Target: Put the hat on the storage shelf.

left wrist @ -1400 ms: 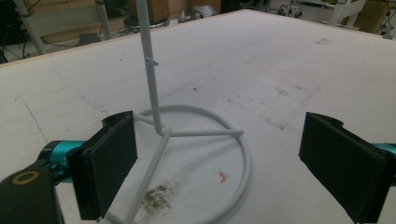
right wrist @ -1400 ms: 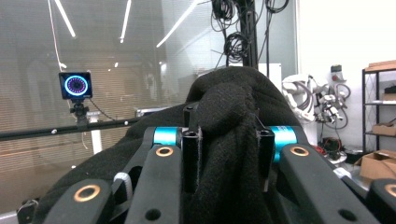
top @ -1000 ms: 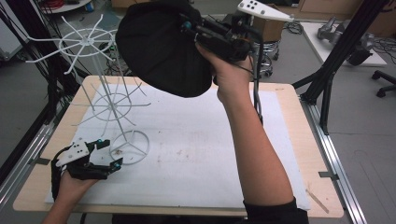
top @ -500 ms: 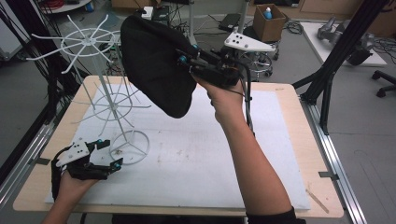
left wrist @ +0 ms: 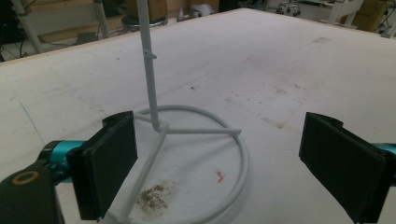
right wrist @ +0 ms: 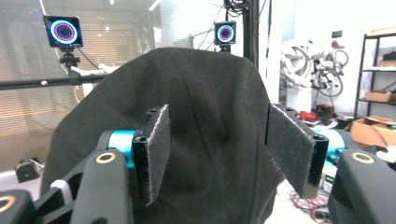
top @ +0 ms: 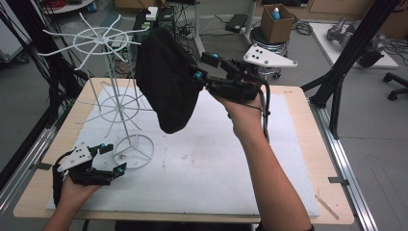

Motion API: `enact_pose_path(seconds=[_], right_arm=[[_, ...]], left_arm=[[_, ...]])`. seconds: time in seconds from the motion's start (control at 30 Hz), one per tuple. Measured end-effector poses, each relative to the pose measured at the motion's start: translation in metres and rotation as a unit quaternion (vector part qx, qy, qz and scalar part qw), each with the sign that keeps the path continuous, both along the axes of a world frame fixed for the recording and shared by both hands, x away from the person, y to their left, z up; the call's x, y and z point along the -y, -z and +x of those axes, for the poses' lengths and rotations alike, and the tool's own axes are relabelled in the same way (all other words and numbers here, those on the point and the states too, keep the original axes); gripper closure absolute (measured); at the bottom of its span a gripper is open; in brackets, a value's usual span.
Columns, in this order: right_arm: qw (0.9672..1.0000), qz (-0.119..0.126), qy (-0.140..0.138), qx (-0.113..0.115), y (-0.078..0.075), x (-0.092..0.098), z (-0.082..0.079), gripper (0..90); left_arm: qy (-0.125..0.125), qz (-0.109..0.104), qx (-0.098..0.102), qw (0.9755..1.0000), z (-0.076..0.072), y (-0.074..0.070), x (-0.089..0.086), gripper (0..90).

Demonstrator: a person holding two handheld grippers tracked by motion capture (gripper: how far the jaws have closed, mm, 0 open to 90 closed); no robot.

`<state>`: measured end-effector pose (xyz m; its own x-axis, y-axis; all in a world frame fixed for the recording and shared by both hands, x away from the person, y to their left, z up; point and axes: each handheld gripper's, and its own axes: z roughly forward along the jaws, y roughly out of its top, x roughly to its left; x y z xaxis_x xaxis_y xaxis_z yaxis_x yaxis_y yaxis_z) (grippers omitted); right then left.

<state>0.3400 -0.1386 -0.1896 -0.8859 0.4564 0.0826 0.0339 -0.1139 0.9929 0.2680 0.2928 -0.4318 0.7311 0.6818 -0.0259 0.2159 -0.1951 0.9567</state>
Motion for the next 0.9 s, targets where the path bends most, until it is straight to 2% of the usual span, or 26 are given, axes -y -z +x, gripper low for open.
enact_pose_path(seconds=[0.07, 0.23, 0.4, 0.6, 0.77, 0.8, 0.83, 0.87, 0.9], right_arm=[[1.0, 0.0, 0.003, 0.001, 0.001, 0.003, -0.001, 39.8], [0.9995, -0.014, 0.029, 0.006, 0.008, 0.028, -0.01, 36.3], [0.9988, -0.021, 0.044, 0.005, 0.015, 0.046, -0.016, 34.1], [0.9968, -0.038, 0.071, -0.004, 0.035, 0.072, -0.026, 30.1], [0.995, -0.049, 0.085, -0.013, 0.048, 0.081, -0.03, 26.9], [0.994, -0.056, 0.093, -0.019, 0.057, 0.086, -0.033, 25.2], [0.994, -0.056, 0.093, -0.019, 0.057, 0.086, -0.033, 25.2], [0.9931, -0.06, 0.098, -0.025, 0.067, 0.09, -0.036, 24.1], [0.9931, -0.06, 0.098, -0.025, 0.067, 0.09, -0.036, 24.1]], left_arm=[[0.0, 0.002, 0.001, 1.0, 0.0, 0.0, 0.0, 11.6], [0.0, 0.002, 0.002, 1.0, 0.0, 0.0, 0.001, 11.6], [0.0, 0.001, 0.001, 1.0, 0.0, 0.0, 0.001, 11.6], [0.0, -0.001, 0.002, 1.0, 0.0, 0.0, 0.002, 11.6], [0.002, -0.003, 0.003, 1.0, 0.001, 0.0, 0.004, 11.6], [0.004, -0.004, 0.001, 1.0, 0.001, 0.0, 0.004, 11.6], [0.005, -0.005, 0.002, 1.0, 0.002, 0.0, 0.005, 11.6], [0.006, -0.005, 0.002, 1.0, 0.002, 0.0, 0.005, 11.6], [0.006, -0.005, 0.002, 1.0, 0.002, 0.0, 0.005, 11.6]])
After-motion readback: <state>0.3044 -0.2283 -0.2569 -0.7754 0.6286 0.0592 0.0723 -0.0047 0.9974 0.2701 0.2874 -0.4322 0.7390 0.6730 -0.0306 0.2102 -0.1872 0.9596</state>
